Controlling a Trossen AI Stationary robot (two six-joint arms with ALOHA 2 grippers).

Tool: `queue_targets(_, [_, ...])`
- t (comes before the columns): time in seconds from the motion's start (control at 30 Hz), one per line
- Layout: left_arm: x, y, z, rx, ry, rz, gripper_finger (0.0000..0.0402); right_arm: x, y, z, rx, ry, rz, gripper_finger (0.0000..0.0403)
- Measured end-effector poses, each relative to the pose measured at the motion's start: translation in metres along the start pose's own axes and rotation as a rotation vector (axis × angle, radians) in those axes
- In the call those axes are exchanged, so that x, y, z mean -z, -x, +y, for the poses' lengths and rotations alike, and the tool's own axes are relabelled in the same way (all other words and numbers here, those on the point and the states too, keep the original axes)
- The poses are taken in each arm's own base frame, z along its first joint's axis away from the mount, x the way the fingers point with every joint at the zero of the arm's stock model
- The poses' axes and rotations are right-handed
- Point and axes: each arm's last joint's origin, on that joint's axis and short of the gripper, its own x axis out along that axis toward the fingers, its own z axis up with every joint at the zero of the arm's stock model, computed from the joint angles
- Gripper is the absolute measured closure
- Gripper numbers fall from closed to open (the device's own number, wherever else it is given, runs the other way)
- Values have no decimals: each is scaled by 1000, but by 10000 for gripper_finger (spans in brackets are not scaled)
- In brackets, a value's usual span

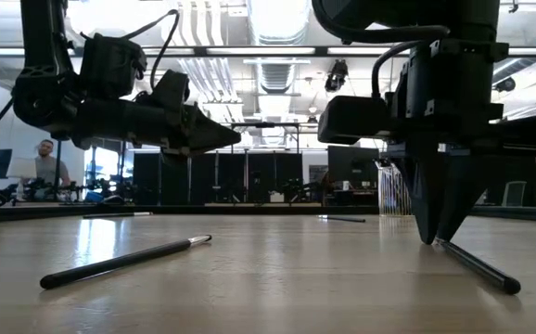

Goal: Put items in baskets/containers
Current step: Put the black liner brush into the gold pen holder

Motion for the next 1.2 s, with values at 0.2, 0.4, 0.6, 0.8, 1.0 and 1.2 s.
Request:
queue_targets(0.2, [0, 0, 0, 0, 0, 0, 402, 0, 0, -1, -1, 38, -13, 393])
queue_targets(0.4, [0, 0, 0, 0, 4, -1, 402, -2, 10, -1, -25, 102, -11, 395])
queue_targets(0.6, [0, 0, 0, 1, 5, -3, 402, -10, 39, -4, -136, 167, -97, 395])
queue_targets(0.8, [-1, 0, 0, 2, 6, -8, 402, -27, 76, -12, -242, 219, -289, 395])
queue_targets(1.0, [-1, 0, 0, 3, 7, -11, 402, -62, 118, -26, -311, 219, -534, 395])
queue_targets(1.2, [-1, 0, 0, 2, 7, -10, 402, -109, 154, -40, -299, 258, -704, 395])
